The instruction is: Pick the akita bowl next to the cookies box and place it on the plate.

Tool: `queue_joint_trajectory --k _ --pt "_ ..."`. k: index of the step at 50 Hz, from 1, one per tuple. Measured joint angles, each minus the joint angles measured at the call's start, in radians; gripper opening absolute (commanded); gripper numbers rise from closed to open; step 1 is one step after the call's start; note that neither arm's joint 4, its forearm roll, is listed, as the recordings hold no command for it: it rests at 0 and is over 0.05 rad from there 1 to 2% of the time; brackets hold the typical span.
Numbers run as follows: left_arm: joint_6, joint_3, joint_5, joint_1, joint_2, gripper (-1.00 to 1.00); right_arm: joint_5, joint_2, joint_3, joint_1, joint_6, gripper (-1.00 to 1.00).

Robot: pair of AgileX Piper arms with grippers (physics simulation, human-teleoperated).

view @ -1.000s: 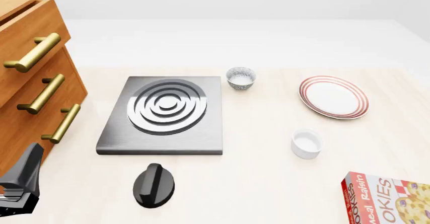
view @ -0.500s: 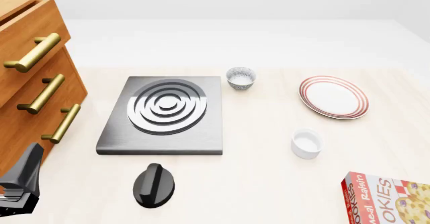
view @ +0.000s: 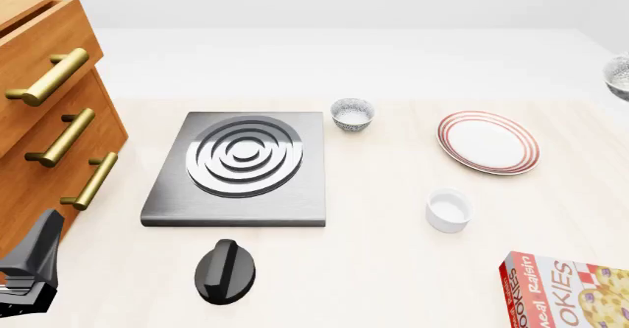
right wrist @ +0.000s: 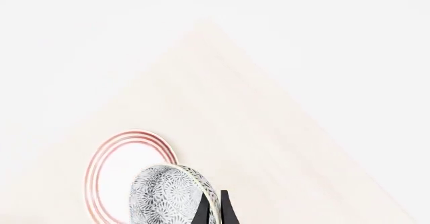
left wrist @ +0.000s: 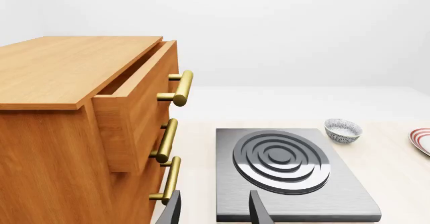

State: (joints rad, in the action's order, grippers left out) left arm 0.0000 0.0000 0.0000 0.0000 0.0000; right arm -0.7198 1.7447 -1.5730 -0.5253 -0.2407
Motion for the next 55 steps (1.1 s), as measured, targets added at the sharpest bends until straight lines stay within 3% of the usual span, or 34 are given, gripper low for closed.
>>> queue_joint_trajectory --k 23,40,55 --pt "0.0 0.0 0.0 0.0 0.0 1.0 0.003 0.053 -0.044 0.085 -0.04 -1.0" --pt "0.0 0.0 0.0 0.0 0.0 1.0 0.061 0.093 -0.025 0.172 -0.14 -1.0" --pt "0.0 0.0 0.0 0.0 0.0 1.0 0.162 0.126 0.068 0.221 -0.258 -1.0"
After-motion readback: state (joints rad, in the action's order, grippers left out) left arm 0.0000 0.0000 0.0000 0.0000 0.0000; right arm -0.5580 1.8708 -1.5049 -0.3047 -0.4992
